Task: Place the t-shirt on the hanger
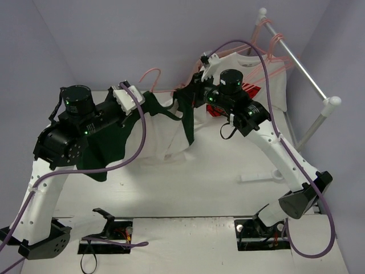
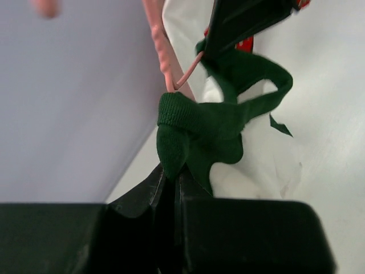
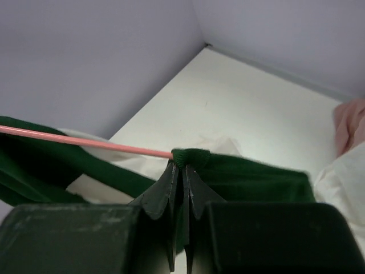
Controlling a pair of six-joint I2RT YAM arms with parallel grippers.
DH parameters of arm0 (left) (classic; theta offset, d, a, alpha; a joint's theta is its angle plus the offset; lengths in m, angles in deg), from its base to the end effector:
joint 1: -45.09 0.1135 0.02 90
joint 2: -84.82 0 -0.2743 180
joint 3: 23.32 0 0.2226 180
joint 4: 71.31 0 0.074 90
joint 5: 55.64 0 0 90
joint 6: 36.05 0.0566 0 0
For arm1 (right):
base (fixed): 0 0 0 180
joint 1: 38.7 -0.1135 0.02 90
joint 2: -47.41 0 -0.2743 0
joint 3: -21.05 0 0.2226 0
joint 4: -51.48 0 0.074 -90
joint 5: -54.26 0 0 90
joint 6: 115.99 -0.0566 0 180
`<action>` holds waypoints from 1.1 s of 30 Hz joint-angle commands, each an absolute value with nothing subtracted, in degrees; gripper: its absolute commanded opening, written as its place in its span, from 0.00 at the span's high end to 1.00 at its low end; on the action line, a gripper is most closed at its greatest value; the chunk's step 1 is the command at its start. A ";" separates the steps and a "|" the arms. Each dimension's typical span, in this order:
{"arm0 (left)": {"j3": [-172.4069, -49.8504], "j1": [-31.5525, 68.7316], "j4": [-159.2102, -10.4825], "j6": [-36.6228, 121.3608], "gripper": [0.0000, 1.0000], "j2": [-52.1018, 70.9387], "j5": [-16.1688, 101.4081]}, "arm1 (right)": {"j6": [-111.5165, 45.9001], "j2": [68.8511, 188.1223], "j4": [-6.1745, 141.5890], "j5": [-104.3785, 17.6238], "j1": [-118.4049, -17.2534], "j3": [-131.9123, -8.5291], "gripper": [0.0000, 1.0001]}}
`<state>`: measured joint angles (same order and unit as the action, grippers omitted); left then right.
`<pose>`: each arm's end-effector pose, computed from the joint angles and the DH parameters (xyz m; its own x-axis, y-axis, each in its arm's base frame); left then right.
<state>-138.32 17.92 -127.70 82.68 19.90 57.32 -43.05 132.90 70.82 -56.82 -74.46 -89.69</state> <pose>0.1429 -0.0982 0.5188 0.2822 0.3527 -0.8922 0.7182 0.5390 0.4402 0.2526 0.2070 0.4950 -0.1653 0.2183 -0.9618 -0.8233 0.5063 0.2564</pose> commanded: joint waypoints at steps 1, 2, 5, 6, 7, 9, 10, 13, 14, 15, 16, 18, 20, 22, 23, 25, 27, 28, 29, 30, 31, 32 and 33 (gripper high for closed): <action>-144.06 15.06 -115.16 79.84 1.00 18.22 59.32 | -37.37 133.27 69.13 -56.41 -76.46 -96.61 1.00; -143.77 14.96 -113.04 78.81 1.00 18.66 60.01 | -35.89 133.28 69.21 -56.47 -76.80 -97.32 1.00; -140.55 14.94 -105.29 76.15 1.00 21.23 60.81 | -33.71 133.28 69.44 -58.08 -76.98 -100.14 1.00; -139.67 14.99 -103.36 75.42 1.00 21.90 60.63 | -33.23 133.28 69.48 -58.75 -77.07 -101.00 1.00; -139.32 14.98 -102.48 75.03 1.00 22.21 60.27 | -32.70 133.28 69.48 -59.58 -77.34 -101.85 1.00; -138.90 14.94 -101.73 74.38 1.00 22.61 59.42 | -31.73 133.24 69.54 -60.73 -78.31 -102.82 1.00; -138.51 14.95 -101.37 73.94 1.00 22.79 59.15 | -31.11 133.18 69.49 -61.26 -78.93 -103.03 1.00; -133.59 15.03 -99.44 71.59 1.00 24.14 59.80 | -29.64 132.89 69.48 -62.05 -80.01 -102.39 1.00; -130.78 15.03 -98.50 70.19 1.00 24.98 60.92 | -29.07 132.70 69.48 -62.10 -80.10 -101.58 1.00; -128.39 15.03 -97.78 68.82 1.00 25.68 61.99 | -28.72 132.45 69.45 -62.01 -80.10 -100.75 1.00; -126.55 15.03 -97.33 67.70 1.00 26.18 62.88 | -28.44 132.14 69.40 -61.84 -80.10 -99.97 1.00; -121.68 15.03 -96.50 64.86 1.00 27.58 65.34 | -27.99 131.36 69.40 -61.79 -80.10 -97.77 1.00; -114.76 15.03 -93.63 61.73 1.00 30.42 67.31 | -27.80 130.36 69.40 -61.73 -80.12 -94.35 1.00; -110.63 15.03 -92.01 59.16 1.00 32.16 67.95 | -27.56 129.65 69.38 -62.14 -80.10 -92.02 1.00; -107.19 15.03 -90.70 57.72 1.00 33.68 68.03 | -27.49 129.02 69.31 -62.80 -80.10 -89.72 1.00; -103.79 15.03 -88.78 56.16 1.00 35.19 67.83 | -27.57 128.24 69.31 -63.65 -80.14 -86.33 1.00; -99.65 15.03 -85.03 54.14 1.00 36.72 67.61 | -27.63 127.78 69.25 -64.29 -80.67 -83.98 1.00; -98.14 15.03 -83.20 53.14 1.00 37.08 67.58 | -27.66 127.58 69.22 -64.39 -80.91 -82.99 1.00; -97.10 15.03 -82.21 52.15 1.00 37.15 67.60 | -27.68 127.44 69.20 -64.36 -81.13 -81.84 1.00; -96.54 15.03 -81.83 51.96 1.00 37.03 67.66 | -27.74 127.32 69.14 -64.23 -81.37 -81.04 1.00; -96.44 15.03 -81.62 51.71 1.00 36.79 67.89 | -27.90 127.23 69.13 -64.07 -81.56 -80.61 1.00; -96.22 15.03 -81.37 51.01 1.00 36.53 68.37 | -28.00 127.21 69.13 -63.89 -81.74 -80.33 1.00; -96.03 15.03 -81.03 50.51 1.00 36.19 68.82 | -28.09 127.21 69.13 -63.79 -81.77 -80.06 1.00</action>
